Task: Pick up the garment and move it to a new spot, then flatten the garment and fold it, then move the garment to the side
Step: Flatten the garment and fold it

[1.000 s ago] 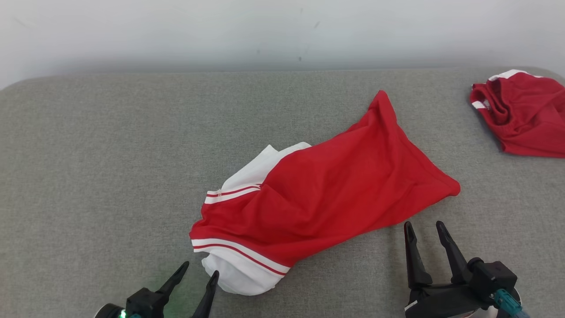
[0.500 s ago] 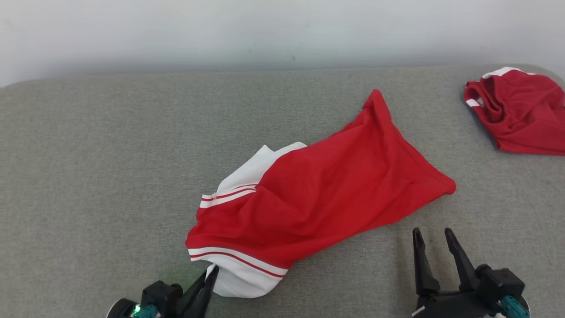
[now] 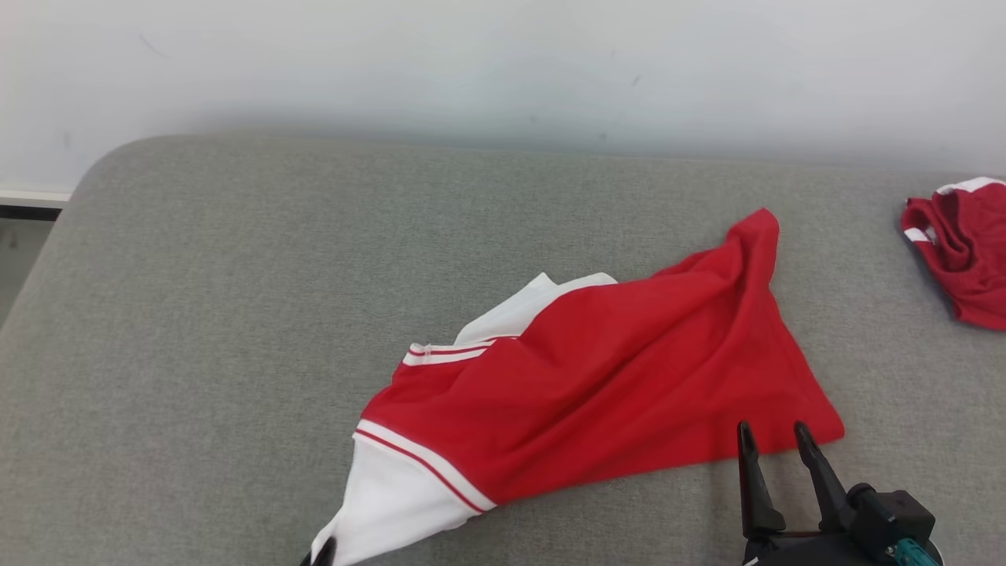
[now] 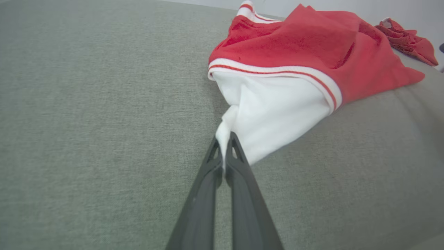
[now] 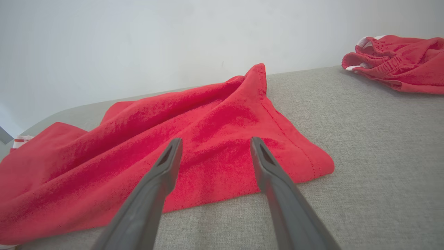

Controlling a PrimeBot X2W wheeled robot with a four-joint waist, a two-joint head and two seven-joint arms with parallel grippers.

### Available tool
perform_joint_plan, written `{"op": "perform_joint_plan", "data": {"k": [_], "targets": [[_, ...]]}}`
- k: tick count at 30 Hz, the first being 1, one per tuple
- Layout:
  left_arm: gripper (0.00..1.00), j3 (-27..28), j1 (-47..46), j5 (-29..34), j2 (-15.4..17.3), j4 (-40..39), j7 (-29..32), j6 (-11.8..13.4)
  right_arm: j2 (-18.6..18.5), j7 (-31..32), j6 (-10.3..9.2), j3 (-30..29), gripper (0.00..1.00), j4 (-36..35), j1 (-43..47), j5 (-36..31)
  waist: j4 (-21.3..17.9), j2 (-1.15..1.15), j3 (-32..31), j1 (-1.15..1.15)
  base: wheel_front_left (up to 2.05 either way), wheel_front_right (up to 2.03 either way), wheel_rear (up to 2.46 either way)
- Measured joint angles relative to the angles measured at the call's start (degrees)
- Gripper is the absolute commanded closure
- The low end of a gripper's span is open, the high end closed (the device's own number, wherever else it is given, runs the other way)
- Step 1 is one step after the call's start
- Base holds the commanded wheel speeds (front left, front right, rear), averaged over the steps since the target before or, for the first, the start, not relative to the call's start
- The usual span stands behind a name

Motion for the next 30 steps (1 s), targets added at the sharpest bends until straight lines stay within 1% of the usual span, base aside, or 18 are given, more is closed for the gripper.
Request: {"op": "perform_joint_plan", "data": {"k": [3, 6, 9, 12, 14, 18, 21, 23, 26, 30], "targets": [[1.0, 1.98, 4.3, -3.3, 0.22, -3.89, 0.82, 2.1, 0.01, 0.0, 0.0, 0.01, 0.0, 0.01, -0.01, 0.0, 0.95, 0.0, -0.39, 0.0, 0.0, 0.0, 0.0], [1.0, 2.44, 8.01, -5.03, 0.07, -5.63, 1.36, 3.44, 0.01, 0.0, 0.0, -0.12, 0.0, 0.05, -0.02, 0.1, 1.21, 0.0, -0.3, 0.0, 0.0, 0.0, 0.0], [1.0, 2.31, 9.04, -5.98, -0.97, -4.67, 1.45, 3.82, 0.0, 0.0, 0.0, -0.3, 0.0, 0.11, 0.08, 0.15, 1.02, 0.0, -0.02, 0.0, 0.0, 0.0, 0.0], [1.0, 1.86, 9.01, -5.3, -1.75, -2.55, 0.97, 3.82, 0.02, 0.0, 0.0, -0.52, 0.0, 0.35, 0.34, 0.09, 0.64, 0.0, -0.09, 0.0, 0.0, 0.0, 0.0], [0.0, 2.72, 8.49, -4.72, -2.63, -2.1, 0.4, 3.92, -0.01, 0.0, 0.0, -1.02, 0.0, 0.32, 0.4, -0.16, 0.47, 0.0, -0.27, 0.0, 0.0, 0.0, 0.0], [0.0, 5.87, 7.1, -2.15, -4.0, -2.96, -0.14, 3.91, 0.01, 0.01, 0.0, -1.83, 0.0, 0.36, 0.47, -0.67, 0.32, 0.0, -0.82, 0.01, 0.0, 0.0, 0.0], [0.0, 10.39, 6.68, 1.0, -6.41, -6.08, -0.25, 3.76, 0.0, 0.01, 0.0, -2.38, 0.0, 1.01, 0.47, -1.03, 0.23, 0.0, -1.3, 0.01, 0.0, 0.0, 0.0], [0.0, 13.41, 6.71, 3.55, -8.04, -7.89, -0.3, 3.18, 0.0, 0.0, 0.0, -2.77, 0.0, 2.03, 0.43, -1.8, 0.11, 0.0, -1.56, 0.01, 0.0, 0.0, 0.0], [0.0, 17.53, 6.94, 9.1, -10.27, -9.89, -0.31, 2.23, -0.13, 0.01, 0.0, -3.43, 0.0, 3.91, 0.05, -2.68, -0.23, 0.0, -1.9, 0.0, 0.0, 0.0, 0.0], [0.0, 22.96, 7.09, 13.85, -14.44, -11.51, -0.31, 0.71, -1.34, 0.0, 0.0, -4.44, 0.0, 6.92, -1.55, -3.09, -0.74, 0.0, -2.22, 0.01, 0.0, 0.0, 0.0]]}}
